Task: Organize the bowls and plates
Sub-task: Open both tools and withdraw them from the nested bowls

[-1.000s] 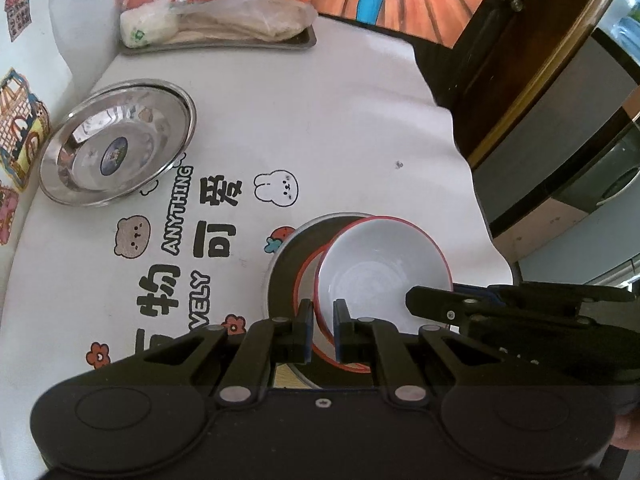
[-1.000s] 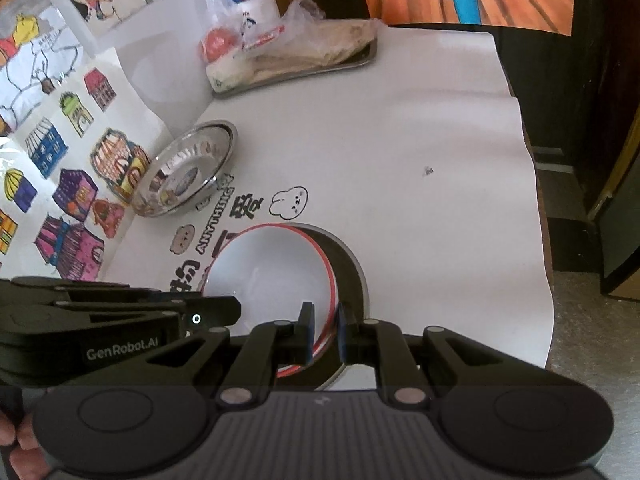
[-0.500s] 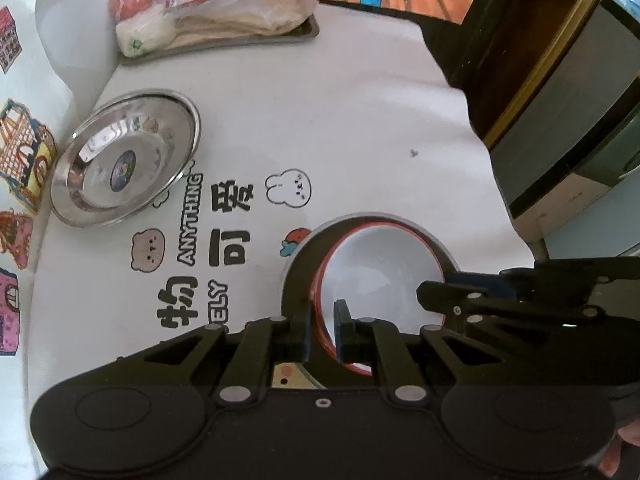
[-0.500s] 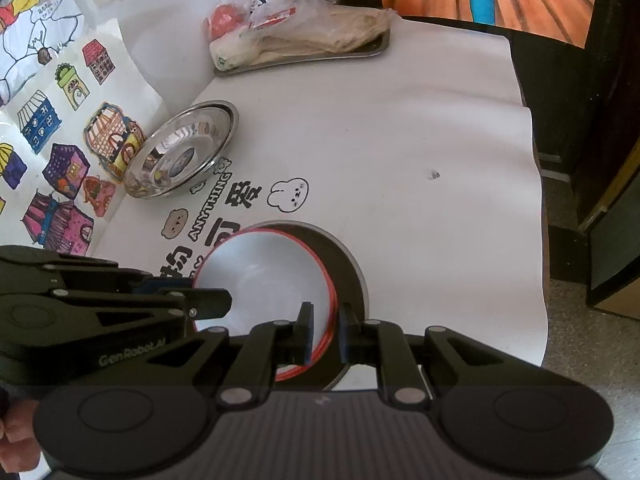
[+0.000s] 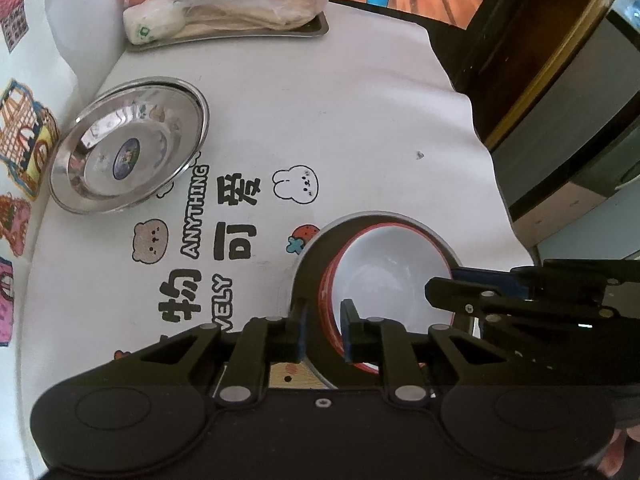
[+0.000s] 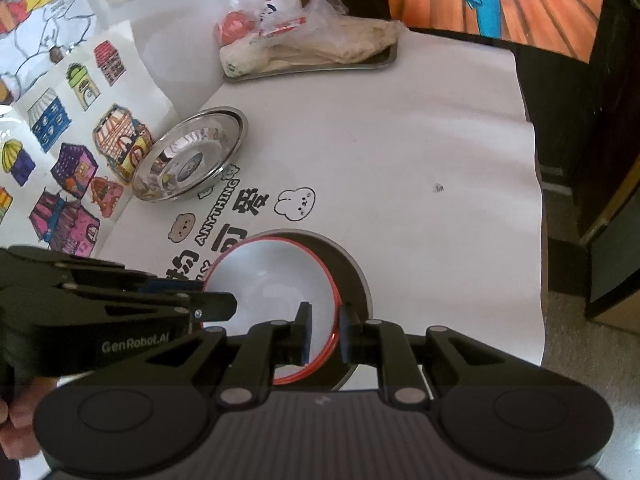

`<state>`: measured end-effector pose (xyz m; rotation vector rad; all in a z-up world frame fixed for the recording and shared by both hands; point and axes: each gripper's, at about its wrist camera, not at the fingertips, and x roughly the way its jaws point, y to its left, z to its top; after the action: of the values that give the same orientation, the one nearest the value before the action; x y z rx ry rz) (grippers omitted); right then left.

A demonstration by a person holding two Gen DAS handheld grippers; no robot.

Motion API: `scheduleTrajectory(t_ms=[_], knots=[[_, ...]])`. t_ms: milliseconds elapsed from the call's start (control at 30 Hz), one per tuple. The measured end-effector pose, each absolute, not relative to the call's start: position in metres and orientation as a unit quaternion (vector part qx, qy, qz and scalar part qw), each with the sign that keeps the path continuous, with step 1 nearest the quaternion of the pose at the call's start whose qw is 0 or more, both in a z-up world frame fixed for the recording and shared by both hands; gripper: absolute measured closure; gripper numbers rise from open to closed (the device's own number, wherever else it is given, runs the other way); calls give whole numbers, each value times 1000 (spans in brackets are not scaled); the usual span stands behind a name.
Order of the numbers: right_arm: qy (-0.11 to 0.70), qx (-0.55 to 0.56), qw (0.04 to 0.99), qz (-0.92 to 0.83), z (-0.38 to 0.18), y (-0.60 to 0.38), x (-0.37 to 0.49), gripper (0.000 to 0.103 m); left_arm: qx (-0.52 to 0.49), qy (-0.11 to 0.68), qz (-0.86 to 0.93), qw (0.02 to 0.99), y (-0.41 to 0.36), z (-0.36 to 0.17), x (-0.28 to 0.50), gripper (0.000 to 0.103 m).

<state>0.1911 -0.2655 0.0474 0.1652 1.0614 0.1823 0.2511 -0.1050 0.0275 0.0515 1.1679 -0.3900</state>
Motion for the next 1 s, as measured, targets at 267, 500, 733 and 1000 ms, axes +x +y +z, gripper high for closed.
scheduleTrajectory(t_ms=[267,500,733,1000], knots=[[505,72,856,91,46,-264,196,97,-4,543,-192,818,-91,26,259,86],[503,68,857,89,51,-264,199,97,-16,551,-208,808,-88,15,265,86],[489,75,865,89,52,-267,194,90,-31,532,-221,817,-79,19,260,85],[470,68,877,79,57,-272,182,71,-30,486,-226,844,-72,35,244,57]])
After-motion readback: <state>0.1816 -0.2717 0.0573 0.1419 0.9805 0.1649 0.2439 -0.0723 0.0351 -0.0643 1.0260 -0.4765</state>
